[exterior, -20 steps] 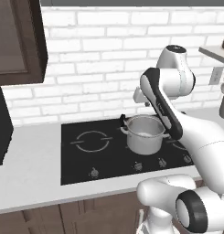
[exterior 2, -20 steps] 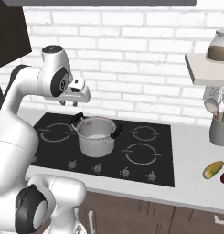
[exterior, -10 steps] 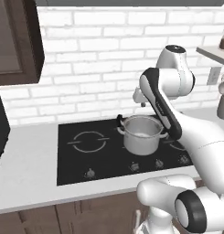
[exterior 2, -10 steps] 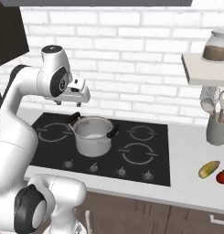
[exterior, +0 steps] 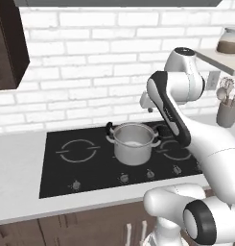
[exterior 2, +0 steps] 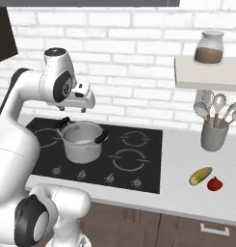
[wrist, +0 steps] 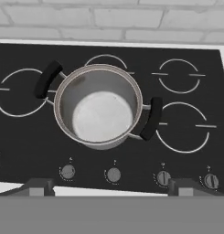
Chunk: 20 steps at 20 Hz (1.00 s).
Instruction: Put the cucumber and bell pepper in the pot. Retrieve the spatula and lightly stir the vegetables in the pot.
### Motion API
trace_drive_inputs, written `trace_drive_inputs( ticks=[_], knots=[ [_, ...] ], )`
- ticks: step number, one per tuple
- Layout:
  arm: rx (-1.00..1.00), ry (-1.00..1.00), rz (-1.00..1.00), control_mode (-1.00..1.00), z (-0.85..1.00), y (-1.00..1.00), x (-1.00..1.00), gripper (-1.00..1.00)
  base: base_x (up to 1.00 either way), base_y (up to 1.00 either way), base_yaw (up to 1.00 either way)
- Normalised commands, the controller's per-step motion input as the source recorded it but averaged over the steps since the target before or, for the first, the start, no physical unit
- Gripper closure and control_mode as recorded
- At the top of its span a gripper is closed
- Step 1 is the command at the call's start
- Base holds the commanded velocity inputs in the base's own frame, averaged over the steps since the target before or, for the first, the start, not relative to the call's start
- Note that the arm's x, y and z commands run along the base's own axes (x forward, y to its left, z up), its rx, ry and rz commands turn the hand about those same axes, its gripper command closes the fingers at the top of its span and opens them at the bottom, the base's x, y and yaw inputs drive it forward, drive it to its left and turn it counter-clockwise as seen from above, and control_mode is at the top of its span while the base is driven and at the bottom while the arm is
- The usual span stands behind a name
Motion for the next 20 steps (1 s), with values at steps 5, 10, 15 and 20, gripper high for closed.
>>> trace_drive_inputs(
  ticks=[5,10,15,20],
  knots=[
    [0.00,0.00,0.00,1.00,0.00,0.00,0.00,-1.00,0.00,-0.40,0.00],
    [0.00,0.00,0.00,1.00,0.00,0.00,0.00,-1.00,0.00,-0.49,0.00],
    [0.00,0.00,0.00,1.00,0.00,0.00,0.00,-1.00,0.00,-0.54,0.00],
    [0.00,0.00,0.00,1.00,0.00,0.00,0.00,-1.00,0.00,-0.44,0.00]
  ],
)
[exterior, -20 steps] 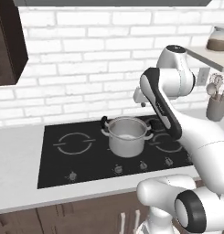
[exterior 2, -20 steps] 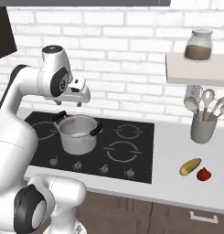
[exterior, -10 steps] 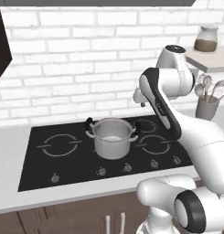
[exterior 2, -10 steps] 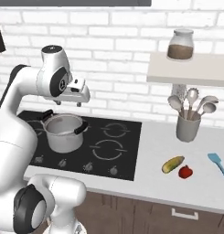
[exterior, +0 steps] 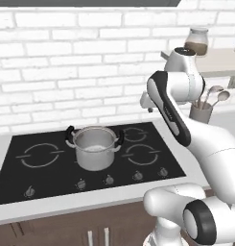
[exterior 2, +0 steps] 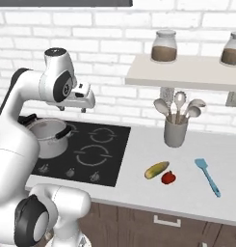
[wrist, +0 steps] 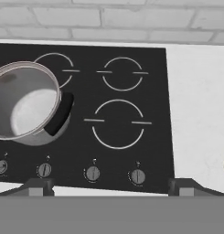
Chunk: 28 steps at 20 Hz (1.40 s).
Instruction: Put the cucumber and bell pepper in the pot. Retrieve the spatula and lightly stir the vegetables in the pot.
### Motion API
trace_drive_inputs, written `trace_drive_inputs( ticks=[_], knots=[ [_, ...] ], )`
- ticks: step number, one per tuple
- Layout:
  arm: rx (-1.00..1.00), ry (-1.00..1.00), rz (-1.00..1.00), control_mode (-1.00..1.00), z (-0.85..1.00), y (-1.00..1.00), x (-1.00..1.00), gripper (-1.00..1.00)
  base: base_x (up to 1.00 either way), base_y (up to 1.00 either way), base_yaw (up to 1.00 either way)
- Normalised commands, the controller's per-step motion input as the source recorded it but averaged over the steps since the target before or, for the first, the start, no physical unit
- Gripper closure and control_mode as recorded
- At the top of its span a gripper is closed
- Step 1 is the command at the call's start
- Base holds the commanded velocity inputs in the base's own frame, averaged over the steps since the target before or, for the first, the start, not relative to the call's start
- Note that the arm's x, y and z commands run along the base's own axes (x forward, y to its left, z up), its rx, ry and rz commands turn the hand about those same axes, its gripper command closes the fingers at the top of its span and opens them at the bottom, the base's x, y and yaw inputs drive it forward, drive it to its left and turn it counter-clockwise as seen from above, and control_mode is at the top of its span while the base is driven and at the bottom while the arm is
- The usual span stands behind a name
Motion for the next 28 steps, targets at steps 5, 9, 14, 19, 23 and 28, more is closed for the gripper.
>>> trace_drive_inputs(
  ticks=[5,9,14,19,23,28],
  knots=[
    [0.00,0.00,0.00,1.00,0.00,0.00,0.00,-1.00,0.00,-0.38,0.00],
    [0.00,0.00,0.00,1.00,0.00,0.00,0.00,-1.00,0.00,-0.36,0.00],
    [0.00,0.00,0.00,1.00,0.00,0.00,0.00,-1.00,0.00,-0.01,0.00],
    [0.00,0.00,0.00,1.00,0.00,0.00,0.00,-1.00,0.00,0.00,0.00],
    [0.00,0.00,0.00,1.00,0.00,0.00,0.00,-1.00,0.00,0.00,0.00],
    [0.00,0.00,0.00,1.00,0.00,0.00,0.00,-1.00,0.00,0.00,-0.01]
  ],
)
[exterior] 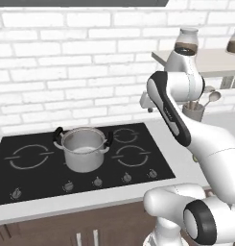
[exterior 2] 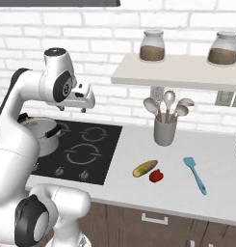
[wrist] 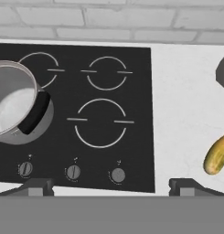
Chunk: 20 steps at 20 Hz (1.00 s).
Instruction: Put the cucumber and bell pepper in the pot. Retrieve the spatula and lightly stir the vegetables in the pot.
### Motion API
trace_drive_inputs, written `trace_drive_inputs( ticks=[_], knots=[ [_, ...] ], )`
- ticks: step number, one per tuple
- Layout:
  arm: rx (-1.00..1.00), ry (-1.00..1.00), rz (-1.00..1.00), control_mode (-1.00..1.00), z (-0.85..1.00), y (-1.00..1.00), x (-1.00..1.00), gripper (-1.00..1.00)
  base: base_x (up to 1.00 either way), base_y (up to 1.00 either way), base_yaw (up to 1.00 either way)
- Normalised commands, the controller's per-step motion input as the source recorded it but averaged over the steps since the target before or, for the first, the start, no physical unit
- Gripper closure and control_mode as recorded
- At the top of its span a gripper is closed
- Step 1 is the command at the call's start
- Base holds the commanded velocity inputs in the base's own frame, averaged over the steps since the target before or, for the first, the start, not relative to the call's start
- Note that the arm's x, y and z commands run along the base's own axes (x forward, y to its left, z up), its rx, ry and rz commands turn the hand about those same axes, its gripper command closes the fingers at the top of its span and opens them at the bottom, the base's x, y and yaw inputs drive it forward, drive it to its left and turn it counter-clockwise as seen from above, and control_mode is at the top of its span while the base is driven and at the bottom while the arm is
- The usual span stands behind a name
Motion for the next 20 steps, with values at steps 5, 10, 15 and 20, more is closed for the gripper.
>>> trace_drive_inputs(
  ticks=[5,10,15,20],
  knots=[
    [0.00,0.00,0.00,1.00,0.00,0.00,0.00,-1.00,0.00,0.00,-0.03],
    [0.00,0.00,0.00,1.00,0.00,0.00,0.00,-1.00,0.00,0.00,0.00],
    [0.00,0.00,0.00,1.00,0.00,0.00,0.00,-1.00,0.00,0.00,0.00],
    [-0.02,0.01,-0.03,-1.00,-0.22,-0.11,0.00,-1.00,0.00,0.00,0.00]
  ],
)
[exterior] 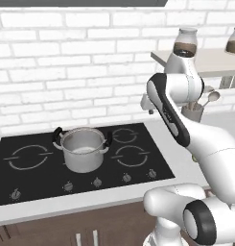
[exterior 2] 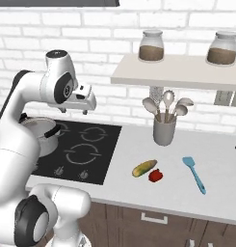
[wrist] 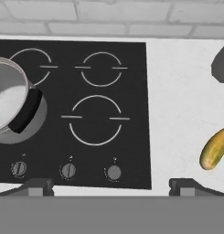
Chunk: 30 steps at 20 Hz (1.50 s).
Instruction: Put the cucumber and bell pepper in the pot. Retrieve the spatula and lightly stir the vegetables in the pot.
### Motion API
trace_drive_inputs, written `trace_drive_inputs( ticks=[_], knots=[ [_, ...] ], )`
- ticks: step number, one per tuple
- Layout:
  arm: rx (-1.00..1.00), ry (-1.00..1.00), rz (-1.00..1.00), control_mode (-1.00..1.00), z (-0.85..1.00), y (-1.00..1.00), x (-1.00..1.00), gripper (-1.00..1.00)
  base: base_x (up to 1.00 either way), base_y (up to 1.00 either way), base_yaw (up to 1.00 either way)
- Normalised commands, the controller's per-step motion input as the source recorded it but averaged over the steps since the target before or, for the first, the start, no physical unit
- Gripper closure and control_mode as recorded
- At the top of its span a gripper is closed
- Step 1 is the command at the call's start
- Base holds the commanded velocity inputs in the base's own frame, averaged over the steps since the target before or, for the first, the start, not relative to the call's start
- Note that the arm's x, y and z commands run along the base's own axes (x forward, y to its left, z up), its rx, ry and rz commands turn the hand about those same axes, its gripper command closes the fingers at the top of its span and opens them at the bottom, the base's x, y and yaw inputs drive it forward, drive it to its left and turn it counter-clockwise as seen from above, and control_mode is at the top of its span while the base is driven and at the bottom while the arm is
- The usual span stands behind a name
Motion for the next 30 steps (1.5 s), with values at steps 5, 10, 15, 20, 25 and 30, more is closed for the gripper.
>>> trace_drive_inputs(
  ticks=[5,10,15,20,25,30],
  knots=[
    [0.00,0.06,-0.13,-1.00,-0.53,-0.43,-0.05,-1.00,0.00,0.00,0.00],
    [0.00,0.04,-0.18,-1.00,-0.46,-0.37,-0.08,-1.00,0.00,0.00,0.00],
    [0.00,0.00,-0.20,-1.00,-0.56,-0.32,-0.11,-1.00,0.00,0.00,0.00],
    [-0.08,-0.05,-0.27,-1.00,-0.74,-0.37,-0.05,-1.00,0.00,0.00,0.00],
    [-0.15,-0.05,-0.29,-1.00,-0.72,-0.53,-0.01,-1.00,0.00,0.00,0.00],
    [-0.07,0.00,-0.21,-1.00,-0.35,-0.66,0.06,-1.00,0.00,0.00,0.00]
  ],
)
